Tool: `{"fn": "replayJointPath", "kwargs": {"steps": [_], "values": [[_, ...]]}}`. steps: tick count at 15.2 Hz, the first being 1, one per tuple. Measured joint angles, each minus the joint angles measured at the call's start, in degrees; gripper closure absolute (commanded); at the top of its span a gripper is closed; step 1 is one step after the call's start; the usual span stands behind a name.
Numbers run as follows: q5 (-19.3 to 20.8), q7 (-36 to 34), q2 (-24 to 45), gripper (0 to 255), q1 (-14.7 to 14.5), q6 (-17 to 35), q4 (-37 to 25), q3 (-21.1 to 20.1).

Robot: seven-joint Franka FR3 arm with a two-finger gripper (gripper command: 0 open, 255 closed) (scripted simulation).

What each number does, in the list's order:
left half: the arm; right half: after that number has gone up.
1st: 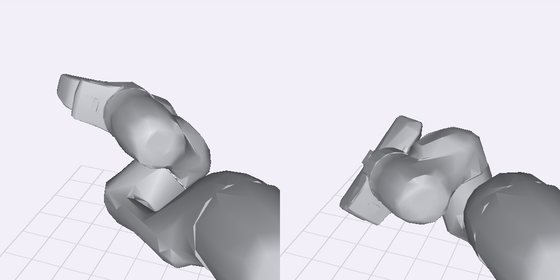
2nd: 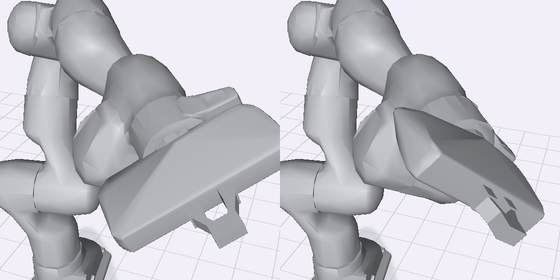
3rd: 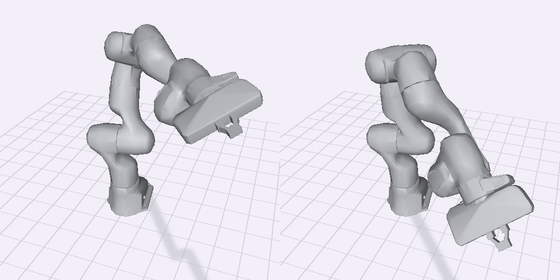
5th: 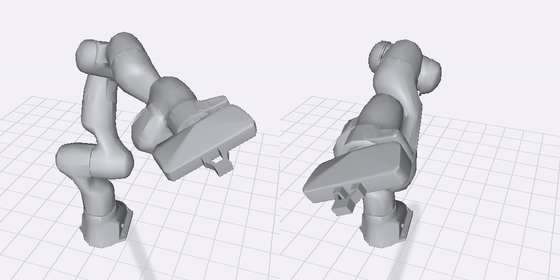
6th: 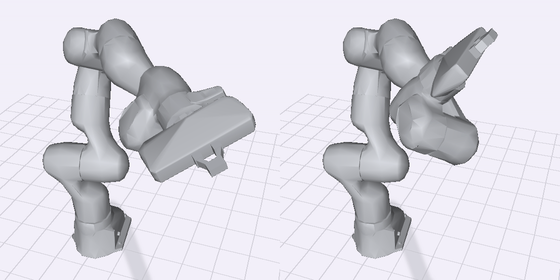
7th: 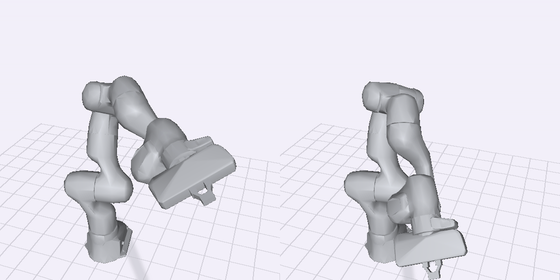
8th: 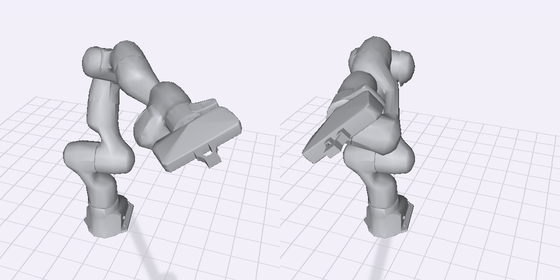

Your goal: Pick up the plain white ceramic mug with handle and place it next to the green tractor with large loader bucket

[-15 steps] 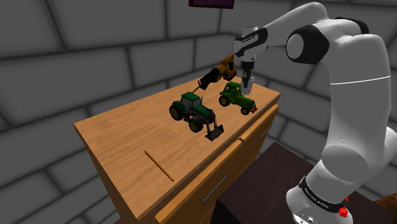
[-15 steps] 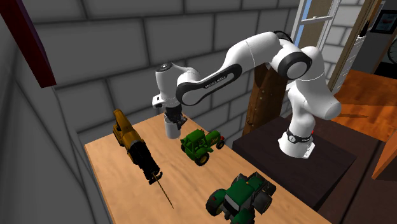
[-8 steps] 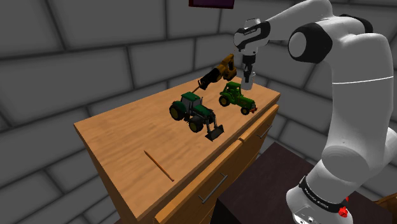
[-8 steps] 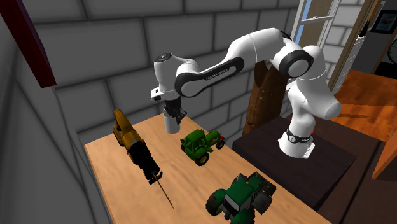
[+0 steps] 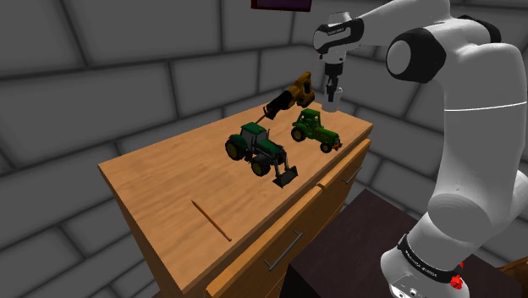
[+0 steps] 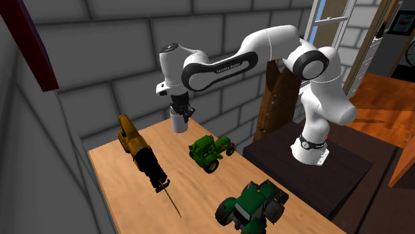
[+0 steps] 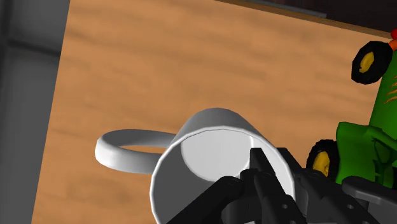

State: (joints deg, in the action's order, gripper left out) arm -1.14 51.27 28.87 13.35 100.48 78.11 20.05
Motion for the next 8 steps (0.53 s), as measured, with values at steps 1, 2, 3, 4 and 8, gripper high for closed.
{"fn": "replayJointPath", "kwargs": {"steps": [1,2,3,4,8], "values": [[0.0,0.0,0.0,255,0.0,-0.7,-0.7,0.0],[0.1,0.0,-0.3,255,0.0,-1.4,-1.2,0.0],[0.0,0.1,0.0,255,0.1,-2.3,-2.4,0.1],[0.0,0.2,0.1,255,0.2,-3.1,-3.3,0.1],[0.0,0.6,0.1,255,0.6,-6.3,-6.5,0.2]]}}
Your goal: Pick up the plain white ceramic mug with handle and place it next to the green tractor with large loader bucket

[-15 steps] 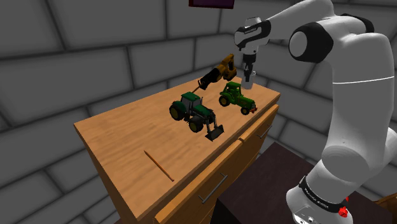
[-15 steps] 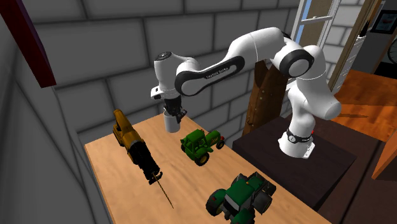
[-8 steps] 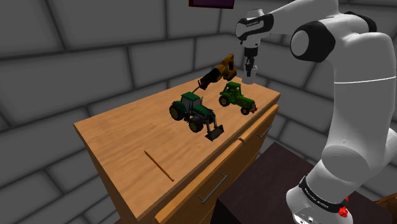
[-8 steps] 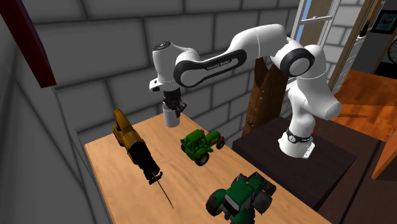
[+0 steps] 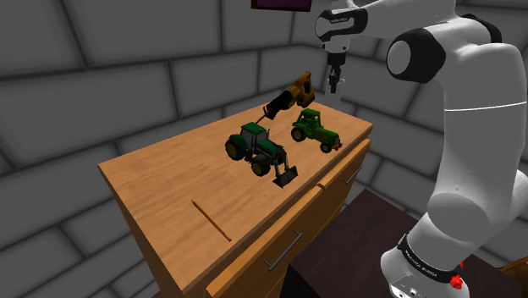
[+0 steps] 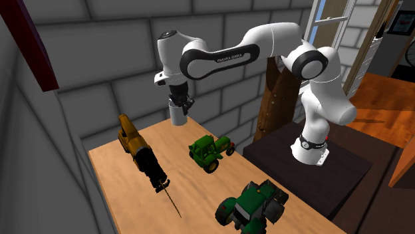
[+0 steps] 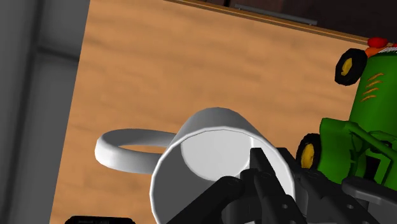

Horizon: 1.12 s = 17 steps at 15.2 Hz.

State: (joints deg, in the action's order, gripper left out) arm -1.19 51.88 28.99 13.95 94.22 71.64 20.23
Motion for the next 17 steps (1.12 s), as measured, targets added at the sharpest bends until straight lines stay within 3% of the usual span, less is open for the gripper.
{"fn": "replayJointPath", "kwargs": {"steps": [5,16,17], "values": [[0.0,0.3,0.0,255,0.3,-3.7,-3.7,0.1],[-1.1,1.3,3.9,255,2.3,-14.4,-18.4,0.0],[-0.7,0.7,2.4,255,1.4,-13.8,-16.3,0.0]]}}
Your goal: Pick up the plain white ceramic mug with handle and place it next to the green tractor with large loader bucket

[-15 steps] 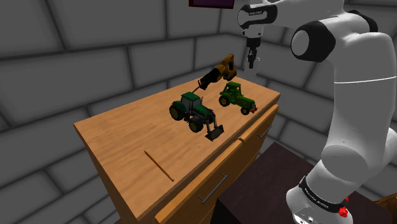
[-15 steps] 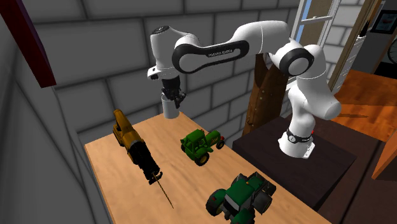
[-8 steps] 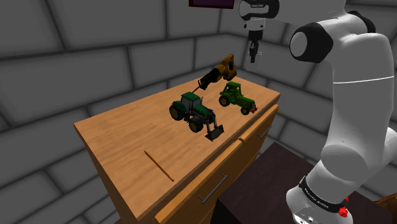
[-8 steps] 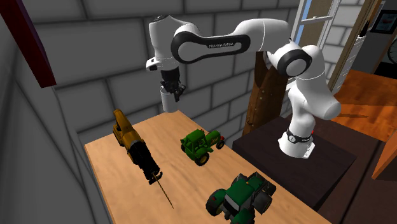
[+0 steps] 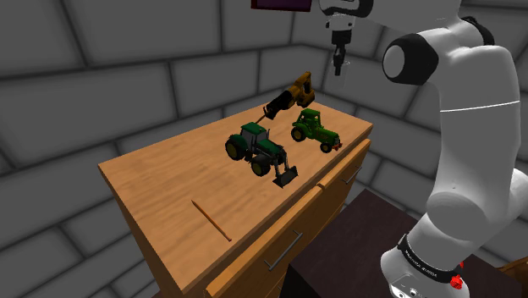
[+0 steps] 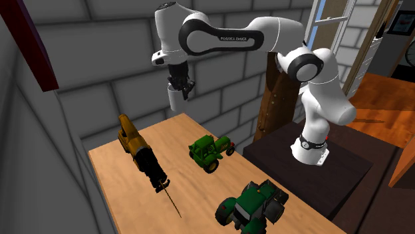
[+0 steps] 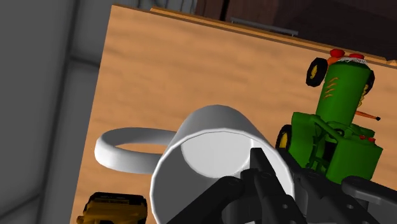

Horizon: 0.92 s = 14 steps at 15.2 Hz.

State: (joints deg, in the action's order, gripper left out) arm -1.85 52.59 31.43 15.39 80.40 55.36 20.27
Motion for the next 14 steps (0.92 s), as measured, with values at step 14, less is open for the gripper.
{"fn": "replayJointPath", "kwargs": {"steps": [14], "values": [[6.0,-17.5,-22.1,255,-15.8,7.3,30.5,-4.2]]}}
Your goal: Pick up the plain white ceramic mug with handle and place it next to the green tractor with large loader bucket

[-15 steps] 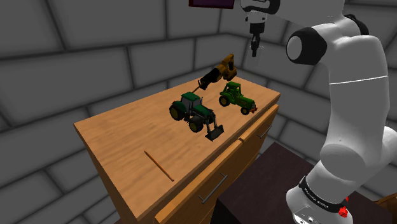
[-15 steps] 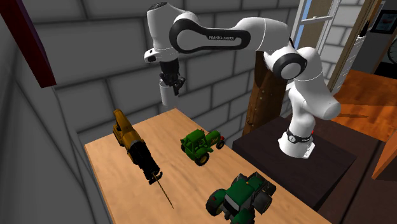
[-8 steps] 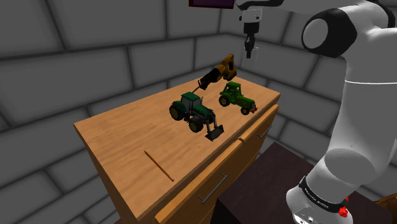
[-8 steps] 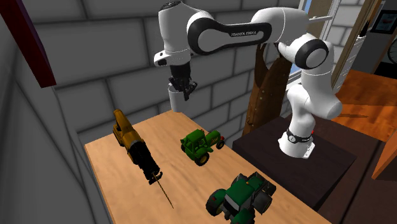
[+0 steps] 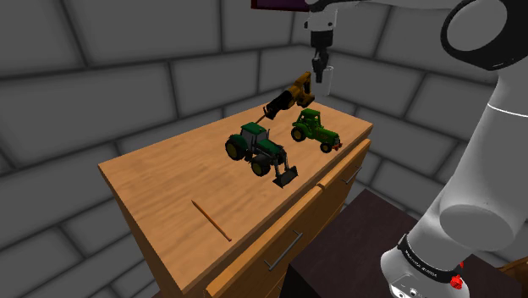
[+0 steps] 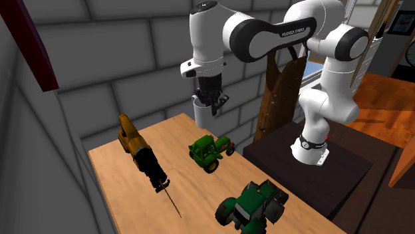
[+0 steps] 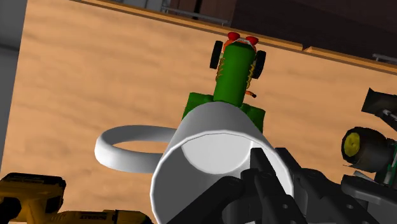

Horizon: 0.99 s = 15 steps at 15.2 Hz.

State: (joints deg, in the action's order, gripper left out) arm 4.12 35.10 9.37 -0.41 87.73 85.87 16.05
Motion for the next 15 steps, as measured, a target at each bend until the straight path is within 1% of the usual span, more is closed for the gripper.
{"fn": "replayJointPath", "kwargs": {"steps": [4,7,15], "values": [[0.4,-5.3,-3.2,255,-3.2,-0.1,3.5,-2.2],[0.6,-9.8,-6.1,255,-5.6,0.5,7.4,-4.1],[-0.4,-20.6,-8.9,255,-11.2,0.2,10.6,-9.4]]}}
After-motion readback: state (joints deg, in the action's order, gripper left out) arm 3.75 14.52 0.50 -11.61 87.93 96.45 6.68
